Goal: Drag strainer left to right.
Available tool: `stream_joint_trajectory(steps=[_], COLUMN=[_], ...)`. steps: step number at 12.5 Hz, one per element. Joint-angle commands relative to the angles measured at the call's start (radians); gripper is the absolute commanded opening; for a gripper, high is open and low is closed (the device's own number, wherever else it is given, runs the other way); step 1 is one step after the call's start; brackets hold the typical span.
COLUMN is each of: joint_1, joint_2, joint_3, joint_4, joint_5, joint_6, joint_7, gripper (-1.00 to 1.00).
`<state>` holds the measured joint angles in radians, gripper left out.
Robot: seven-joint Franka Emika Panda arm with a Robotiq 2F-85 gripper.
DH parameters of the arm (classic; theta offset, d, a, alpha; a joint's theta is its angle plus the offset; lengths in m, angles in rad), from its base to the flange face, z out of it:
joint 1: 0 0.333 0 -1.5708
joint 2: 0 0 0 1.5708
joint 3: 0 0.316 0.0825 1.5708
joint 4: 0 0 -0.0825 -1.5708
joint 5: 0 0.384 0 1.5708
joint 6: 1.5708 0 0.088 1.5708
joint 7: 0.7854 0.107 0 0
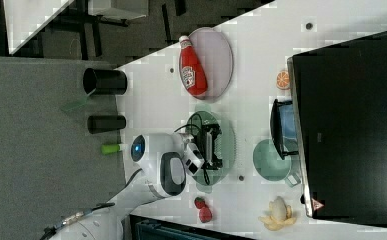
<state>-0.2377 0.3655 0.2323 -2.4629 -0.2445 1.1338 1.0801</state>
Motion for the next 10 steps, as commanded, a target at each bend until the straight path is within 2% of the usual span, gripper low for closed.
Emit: stream_joint_trajectory(steps=[1,7,10], joint_1=[-0.004,-0.008,-0.007], joint_2=[-0.029,-0.030,-0.036], joint_3=[-0.041,-0.145,-0.140], joint_4=[0.015,0.022,0.022], joint_5=[-0.007,-0.007,-0.007], joint_6=[0.009,0.009,0.007], joint_7=[-0.125,-0.248,-0.251], gripper=[1.00,1.00,1.00])
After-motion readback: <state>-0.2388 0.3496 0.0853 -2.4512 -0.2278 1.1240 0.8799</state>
